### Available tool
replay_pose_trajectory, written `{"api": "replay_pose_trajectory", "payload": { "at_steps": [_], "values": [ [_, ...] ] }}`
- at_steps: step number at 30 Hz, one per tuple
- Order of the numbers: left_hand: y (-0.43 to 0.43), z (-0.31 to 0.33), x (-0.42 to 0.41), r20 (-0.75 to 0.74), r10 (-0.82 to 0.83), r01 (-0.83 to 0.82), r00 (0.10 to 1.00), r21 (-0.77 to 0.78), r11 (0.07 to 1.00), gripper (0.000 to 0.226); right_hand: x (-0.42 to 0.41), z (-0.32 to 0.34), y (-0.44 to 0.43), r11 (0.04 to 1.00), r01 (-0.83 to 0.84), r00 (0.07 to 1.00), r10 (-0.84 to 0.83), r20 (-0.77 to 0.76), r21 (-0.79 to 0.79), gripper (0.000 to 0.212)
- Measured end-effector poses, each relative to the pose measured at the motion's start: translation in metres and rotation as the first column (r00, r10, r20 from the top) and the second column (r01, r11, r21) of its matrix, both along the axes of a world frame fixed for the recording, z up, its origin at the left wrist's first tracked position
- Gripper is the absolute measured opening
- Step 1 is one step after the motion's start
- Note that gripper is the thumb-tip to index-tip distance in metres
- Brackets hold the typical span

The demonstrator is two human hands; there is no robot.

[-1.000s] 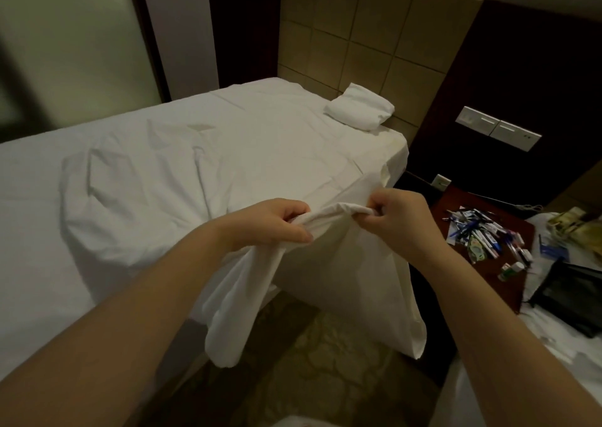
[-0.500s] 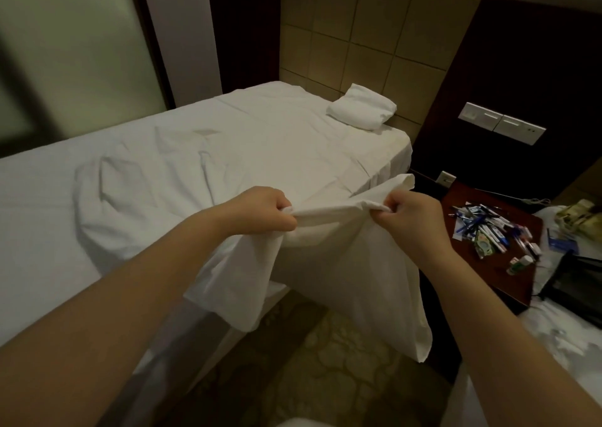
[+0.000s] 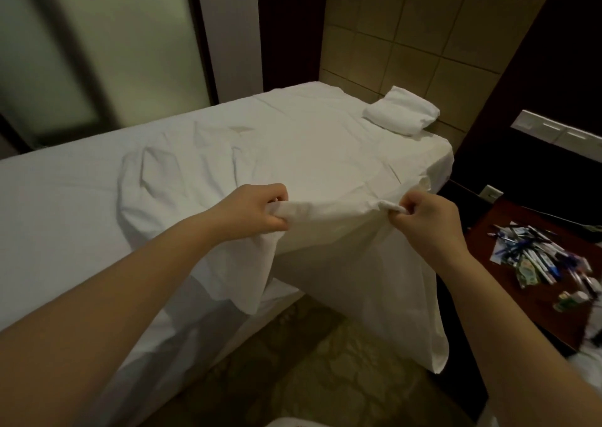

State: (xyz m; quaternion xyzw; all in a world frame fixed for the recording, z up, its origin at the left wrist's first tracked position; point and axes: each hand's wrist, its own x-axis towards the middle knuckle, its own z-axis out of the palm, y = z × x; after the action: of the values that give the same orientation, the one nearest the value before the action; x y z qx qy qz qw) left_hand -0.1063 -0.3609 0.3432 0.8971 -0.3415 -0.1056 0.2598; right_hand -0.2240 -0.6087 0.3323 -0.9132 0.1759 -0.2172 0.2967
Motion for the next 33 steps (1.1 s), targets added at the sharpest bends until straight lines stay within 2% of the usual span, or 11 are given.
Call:
{"api": "replay_pose_trajectory", "payload": {
  "at_steps": [5, 10, 14, 18, 21, 23, 25, 27, 29, 31, 33],
  "values": [
    [-0.001, 0.004, 0.007, 0.113, 0.093, -0.085, 0.989, -0.079, 0.993, 0.012, -0.004, -0.016, -0.034, 0.998, 0.045, 0.998, -0.043, -0.051, 0.053, 0.019],
    [-0.019, -0.019, 0.003, 0.160, 0.178, -0.173, 0.971, -0.044, 0.984, 0.009, -0.010, -0.030, -0.044, 0.987, 0.023, 0.996, -0.009, -0.089, 0.158, 0.023],
    [-0.028, -0.040, 0.005, 0.163, 0.182, -0.196, 0.970, 0.076, 0.978, 0.027, -0.019, -0.043, -0.041, 0.975, -0.007, 0.995, 0.029, -0.097, 0.221, 0.020],
    [-0.023, -0.057, 0.012, 0.163, 0.126, -0.150, 0.979, 0.149, 0.977, 0.028, -0.021, -0.051, -0.034, 0.973, -0.107, 0.992, 0.119, -0.045, 0.207, 0.026],
    [-0.016, -0.064, 0.018, 0.090, 0.150, -0.153, 0.985, 0.026, 0.988, 0.026, -0.023, -0.054, -0.020, 0.979, -0.120, 0.993, 0.121, 0.008, 0.168, 0.030],
    [-0.019, -0.064, 0.022, -0.004, 0.115, -0.115, 0.993, -0.010, 0.993, 0.025, -0.020, -0.051, -0.004, 0.990, -0.109, 0.992, 0.103, 0.077, 0.084, 0.035],
    [-0.029, -0.059, 0.023, -0.092, -0.008, 0.008, 0.996, 0.003, 1.000, 0.030, -0.011, -0.046, 0.016, 0.994, -0.105, 0.982, 0.106, 0.155, -0.014, 0.029],
    [-0.043, -0.050, 0.017, -0.154, -0.210, 0.206, 0.965, -0.040, 0.978, 0.045, 0.004, -0.039, 0.038, 0.993, -0.089, 0.979, 0.102, 0.175, -0.084, 0.021],
    [-0.051, -0.039, 0.008, -0.198, -0.360, 0.326, 0.912, -0.184, 0.927, 0.051, 0.021, -0.030, 0.062, 0.997, -0.019, 0.988, 0.029, 0.151, -0.070, 0.018],
    [-0.050, -0.030, 0.006, -0.206, -0.374, 0.282, 0.904, -0.368, 0.886, 0.036, 0.037, -0.018, 0.085, 0.997, 0.077, 0.990, -0.079, 0.116, 0.021, 0.018],
    [-0.042, -0.025, 0.017, -0.147, -0.344, 0.236, 0.927, -0.483, 0.843, 0.021, 0.050, -0.005, 0.103, 0.983, 0.147, 0.986, -0.154, 0.059, 0.112, 0.020]
  ]
}}
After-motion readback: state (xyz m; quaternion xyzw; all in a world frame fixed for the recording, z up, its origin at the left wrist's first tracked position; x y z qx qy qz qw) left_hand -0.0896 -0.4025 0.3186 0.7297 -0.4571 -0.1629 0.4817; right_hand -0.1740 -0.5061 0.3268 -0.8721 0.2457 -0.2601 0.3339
